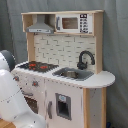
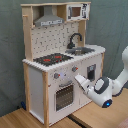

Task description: Play with the kitchen

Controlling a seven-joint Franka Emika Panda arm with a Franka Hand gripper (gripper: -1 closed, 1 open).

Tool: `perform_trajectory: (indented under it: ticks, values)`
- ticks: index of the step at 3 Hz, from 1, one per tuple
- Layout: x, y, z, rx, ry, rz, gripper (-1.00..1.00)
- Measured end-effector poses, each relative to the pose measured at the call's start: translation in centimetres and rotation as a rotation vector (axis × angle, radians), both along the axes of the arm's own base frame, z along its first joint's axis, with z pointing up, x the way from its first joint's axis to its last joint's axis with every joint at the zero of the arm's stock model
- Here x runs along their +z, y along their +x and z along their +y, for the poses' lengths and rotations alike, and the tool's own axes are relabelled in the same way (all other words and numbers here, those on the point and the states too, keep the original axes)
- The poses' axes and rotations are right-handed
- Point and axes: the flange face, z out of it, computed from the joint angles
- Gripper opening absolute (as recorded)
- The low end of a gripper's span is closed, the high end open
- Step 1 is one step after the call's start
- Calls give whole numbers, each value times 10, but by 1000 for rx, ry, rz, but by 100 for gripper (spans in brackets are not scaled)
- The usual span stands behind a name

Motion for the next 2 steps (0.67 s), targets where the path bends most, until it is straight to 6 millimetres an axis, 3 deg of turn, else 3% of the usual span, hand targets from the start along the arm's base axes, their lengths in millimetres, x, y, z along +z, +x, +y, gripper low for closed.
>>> perform_trajectory:
  ticks: [2]
  values:
    - [20, 1, -6, 25, -157, -35, 100]
